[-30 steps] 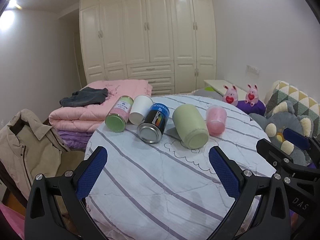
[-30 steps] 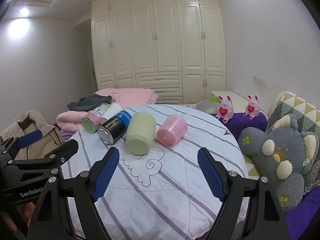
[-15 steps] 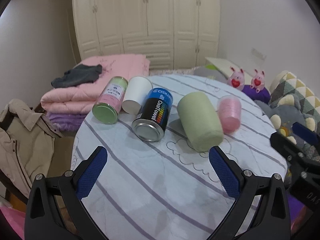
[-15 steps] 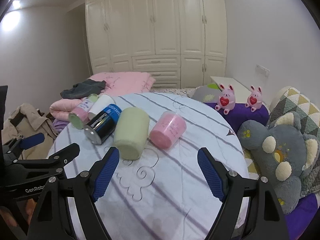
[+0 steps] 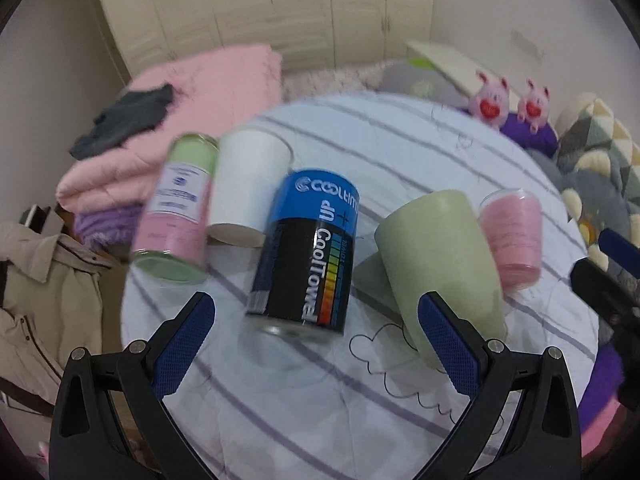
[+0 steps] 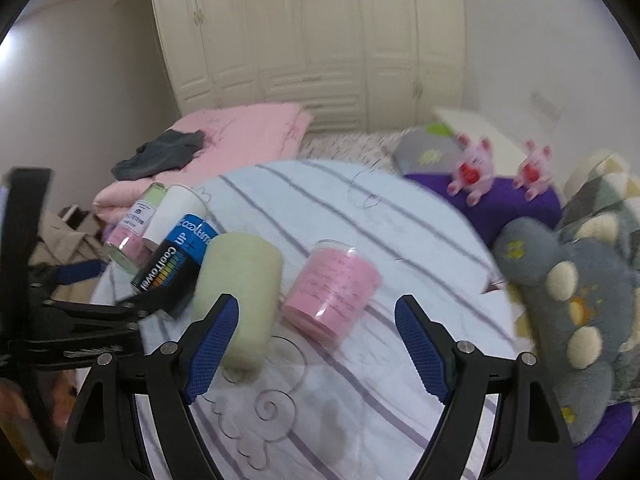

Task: Flip cup upright
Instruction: 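Move the left tool toward the lying blue CoolTowel cup, then close the left tool on the blue CoolTowel cup and lift it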

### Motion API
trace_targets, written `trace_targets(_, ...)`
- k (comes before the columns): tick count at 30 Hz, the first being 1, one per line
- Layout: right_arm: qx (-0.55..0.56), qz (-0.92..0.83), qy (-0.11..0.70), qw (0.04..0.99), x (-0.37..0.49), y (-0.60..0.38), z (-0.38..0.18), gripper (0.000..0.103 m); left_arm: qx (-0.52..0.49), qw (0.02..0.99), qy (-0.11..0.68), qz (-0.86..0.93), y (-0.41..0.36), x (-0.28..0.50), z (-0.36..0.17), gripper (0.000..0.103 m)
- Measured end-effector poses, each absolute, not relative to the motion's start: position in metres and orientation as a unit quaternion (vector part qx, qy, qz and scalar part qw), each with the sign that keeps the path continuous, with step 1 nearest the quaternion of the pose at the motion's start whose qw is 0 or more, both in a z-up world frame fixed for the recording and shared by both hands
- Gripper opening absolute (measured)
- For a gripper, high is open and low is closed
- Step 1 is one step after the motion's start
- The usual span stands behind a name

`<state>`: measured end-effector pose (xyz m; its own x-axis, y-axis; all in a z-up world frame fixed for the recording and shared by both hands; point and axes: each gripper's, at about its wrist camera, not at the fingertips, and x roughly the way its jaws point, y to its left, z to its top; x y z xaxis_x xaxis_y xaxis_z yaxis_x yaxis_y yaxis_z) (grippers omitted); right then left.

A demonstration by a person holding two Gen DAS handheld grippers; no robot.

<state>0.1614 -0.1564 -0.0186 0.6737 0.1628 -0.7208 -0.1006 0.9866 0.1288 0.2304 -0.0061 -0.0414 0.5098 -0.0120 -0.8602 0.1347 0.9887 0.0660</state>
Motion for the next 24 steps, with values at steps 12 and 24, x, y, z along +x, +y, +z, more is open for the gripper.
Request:
trace_targets(12, 0.056, 0.112, 0.466, 0.876, 0.223, -0.164, -0.035, 0.082, 0.073, 0.802, 0.592, -0.033, -0.009, 0.272, -0.079, 0.103)
trace_targets(24, 0.048, 0.130, 0.481, 0.866, 0.239, -0.158, -0.041, 0.082, 0.053, 0.769, 0.636, -0.030, -0.004, 0.278, -0.091, 0.071)
